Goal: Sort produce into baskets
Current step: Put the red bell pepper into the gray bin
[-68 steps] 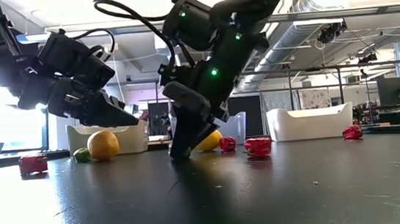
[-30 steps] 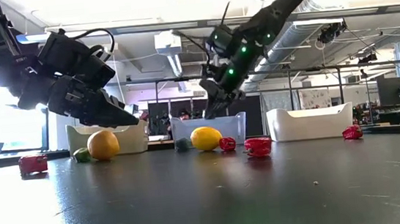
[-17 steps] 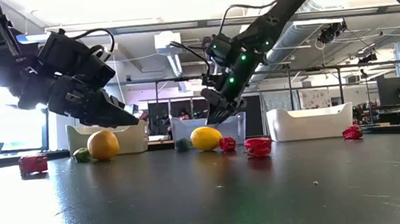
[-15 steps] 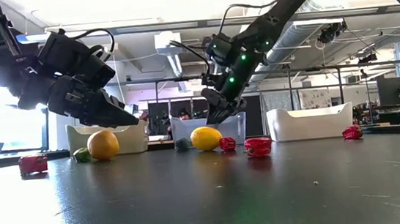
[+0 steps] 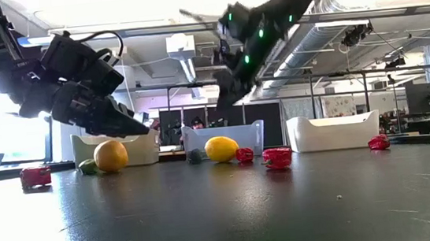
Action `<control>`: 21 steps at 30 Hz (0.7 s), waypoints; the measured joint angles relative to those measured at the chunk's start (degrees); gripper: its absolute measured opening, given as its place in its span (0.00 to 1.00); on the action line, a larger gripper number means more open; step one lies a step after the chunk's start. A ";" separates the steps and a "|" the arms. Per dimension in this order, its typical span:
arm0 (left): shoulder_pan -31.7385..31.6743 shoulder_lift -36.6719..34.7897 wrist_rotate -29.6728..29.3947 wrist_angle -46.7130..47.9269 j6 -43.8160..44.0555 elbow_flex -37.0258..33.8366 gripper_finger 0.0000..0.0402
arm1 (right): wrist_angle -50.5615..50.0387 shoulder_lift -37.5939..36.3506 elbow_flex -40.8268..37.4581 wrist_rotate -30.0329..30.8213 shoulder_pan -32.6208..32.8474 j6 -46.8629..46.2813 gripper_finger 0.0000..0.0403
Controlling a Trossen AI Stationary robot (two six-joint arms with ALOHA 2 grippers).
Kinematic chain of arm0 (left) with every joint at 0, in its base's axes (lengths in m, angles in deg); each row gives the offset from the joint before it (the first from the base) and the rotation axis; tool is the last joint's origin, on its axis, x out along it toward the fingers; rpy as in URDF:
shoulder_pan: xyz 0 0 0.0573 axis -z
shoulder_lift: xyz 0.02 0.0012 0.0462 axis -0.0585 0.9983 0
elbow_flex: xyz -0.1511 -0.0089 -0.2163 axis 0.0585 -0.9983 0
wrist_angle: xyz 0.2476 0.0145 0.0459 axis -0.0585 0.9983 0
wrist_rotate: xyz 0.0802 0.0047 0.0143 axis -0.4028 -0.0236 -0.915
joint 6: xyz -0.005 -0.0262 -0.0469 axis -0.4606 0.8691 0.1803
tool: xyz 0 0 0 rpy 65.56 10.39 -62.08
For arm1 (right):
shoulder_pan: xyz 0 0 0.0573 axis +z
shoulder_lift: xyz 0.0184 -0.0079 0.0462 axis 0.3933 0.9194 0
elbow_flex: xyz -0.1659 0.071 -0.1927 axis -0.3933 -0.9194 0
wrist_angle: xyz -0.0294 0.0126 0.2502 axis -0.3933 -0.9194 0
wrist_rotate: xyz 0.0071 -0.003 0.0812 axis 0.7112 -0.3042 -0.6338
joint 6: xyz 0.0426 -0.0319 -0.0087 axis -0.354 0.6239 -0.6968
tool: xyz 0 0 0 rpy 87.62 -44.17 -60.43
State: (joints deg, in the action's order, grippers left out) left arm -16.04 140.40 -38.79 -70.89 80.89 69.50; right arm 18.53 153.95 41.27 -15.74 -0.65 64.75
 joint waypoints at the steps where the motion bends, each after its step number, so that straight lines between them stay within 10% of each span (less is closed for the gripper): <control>1: 0.00 0.00 0.00 -0.26 0.00 0.00 0.00 | -0.40 -1.23 0.00 0.64 1.06 0.16 0.42; 7: 0.00 0.00 -0.22 -0.73 0.17 0.02 0.00 | -1.80 -3.67 -0.19 0.98 7.85 -0.63 0.04; 21: 0.00 0.02 0.11 -3.87 1.68 -1.05 0.00 | 10.19 -3.75 -18.17 13.59 22.15 -22.73 0.01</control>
State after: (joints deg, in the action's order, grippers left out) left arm -16.04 140.43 -38.68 -74.76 82.58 68.45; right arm 28.71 150.20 23.10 -2.15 21.50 42.02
